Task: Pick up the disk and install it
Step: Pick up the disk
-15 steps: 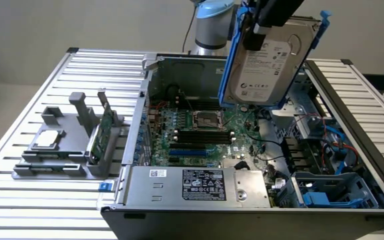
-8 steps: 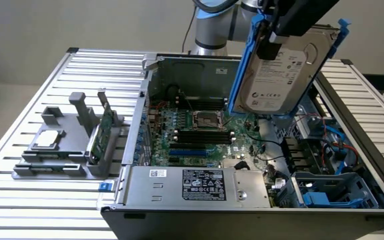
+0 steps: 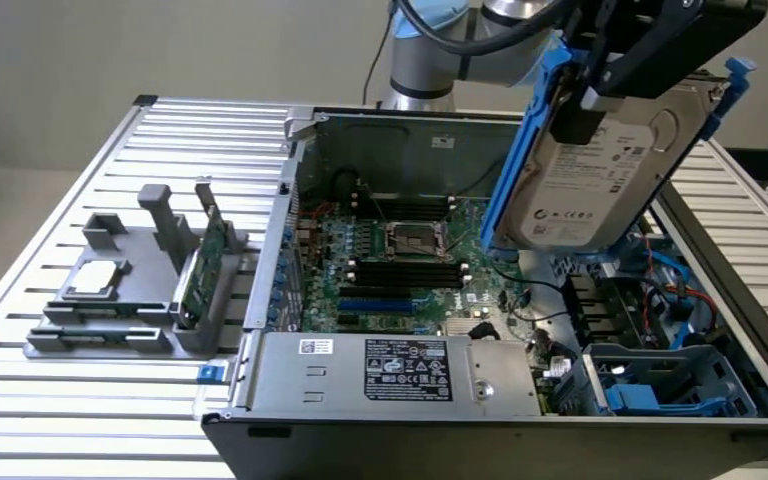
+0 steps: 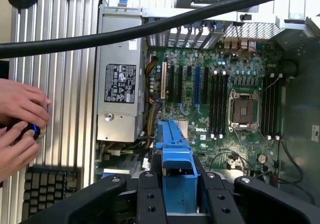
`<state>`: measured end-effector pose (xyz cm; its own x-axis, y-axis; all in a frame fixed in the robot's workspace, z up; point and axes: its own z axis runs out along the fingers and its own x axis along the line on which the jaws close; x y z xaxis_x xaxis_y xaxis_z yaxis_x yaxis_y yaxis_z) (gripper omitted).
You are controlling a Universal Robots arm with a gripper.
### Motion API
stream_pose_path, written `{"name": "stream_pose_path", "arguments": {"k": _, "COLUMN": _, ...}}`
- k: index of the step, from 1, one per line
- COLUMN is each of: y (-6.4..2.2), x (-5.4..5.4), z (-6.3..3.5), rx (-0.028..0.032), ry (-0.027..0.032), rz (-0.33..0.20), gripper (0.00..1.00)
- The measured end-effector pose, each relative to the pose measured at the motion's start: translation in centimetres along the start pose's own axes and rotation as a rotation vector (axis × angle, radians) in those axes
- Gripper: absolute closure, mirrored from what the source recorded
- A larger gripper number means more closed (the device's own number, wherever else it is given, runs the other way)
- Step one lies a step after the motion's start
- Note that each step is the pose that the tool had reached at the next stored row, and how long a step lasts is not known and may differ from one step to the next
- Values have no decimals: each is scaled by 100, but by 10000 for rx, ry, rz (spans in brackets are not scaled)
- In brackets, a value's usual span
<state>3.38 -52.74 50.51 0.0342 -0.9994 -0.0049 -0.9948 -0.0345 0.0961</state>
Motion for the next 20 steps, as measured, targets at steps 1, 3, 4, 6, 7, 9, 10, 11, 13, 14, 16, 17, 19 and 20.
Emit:
{"name": "stream_pose_path", "arguments": {"k": 1, "y": -18, "x": 30, "z": -2, "rx": 0, "ry": 0, "rz": 1, "gripper": 67}}
{"name": "stream_pose_path", "arguments": {"k": 3, "y": -49, "x": 92, "z": -6, "rx": 0, "ry": 1, "rz": 0, "gripper": 67}}
{"name": "stream_pose_path", "arguments": {"k": 4, "y": -64, "x": 122, "z": -7, "rx": 0, "ry": 0, "rz": 0, "gripper": 67}}
{"name": "stream_pose_path", "arguments": {"k": 6, "y": -97, "x": 180, "z": -10, "rx": 0, "ry": 0, "rz": 0, "gripper": 67}}
{"name": "stream_pose_path", "arguments": {"k": 7, "y": -114, "x": 208, "z": -12, "rx": 0, "ry": 1, "rz": 0, "gripper": 67}}
{"name": "stream_pose_path", "arguments": {"k": 9, "y": -153, "x": 264, "z": -14, "rx": 0, "ry": 0, "rz": 0, "gripper": 67}}
{"name": "stream_pose_path", "arguments": {"k": 10, "y": -170, "x": 288, "z": -14, "rx": 0, "ry": 1, "rz": 1, "gripper": 67}}
{"name": "stream_pose_path", "arguments": {"k": 11, "y": -189, "x": 310, "z": -14, "rx": 0, "ry": 1, "rz": 0, "gripper": 67}}
{"name": "stream_pose_path", "arguments": {"k": 13, "y": -232, "x": 353, "z": -14, "rx": 0, "ry": 0, "rz": 0, "gripper": 67}}
{"name": "stream_pose_path", "arguments": {"k": 14, "y": -258, "x": 376, "z": -15, "rx": 0, "ry": 0, "rz": 0, "gripper": 67}}
{"name": "stream_pose_path", "arguments": {"k": 16, "y": -313, "x": 415, "z": -16, "rx": 0, "ry": 0, "rz": 1, "gripper": 67}}
{"name": "stream_pose_path", "arguments": {"k": 17, "y": -342, "x": 433, "z": -17, "rx": 0, "ry": 1, "rz": 0, "gripper": 67}}
{"name": "stream_pose_path", "arguments": {"k": 19, "y": -403, "x": 465, "z": -16, "rx": 0, "ry": 1, "rz": 0, "gripper": 67}}
{"name": "stream_pose_path", "arguments": {"k": 20, "y": -437, "x": 482, "z": -14, "rx": 0, "ry": 1, "rz": 0, "gripper": 67}}
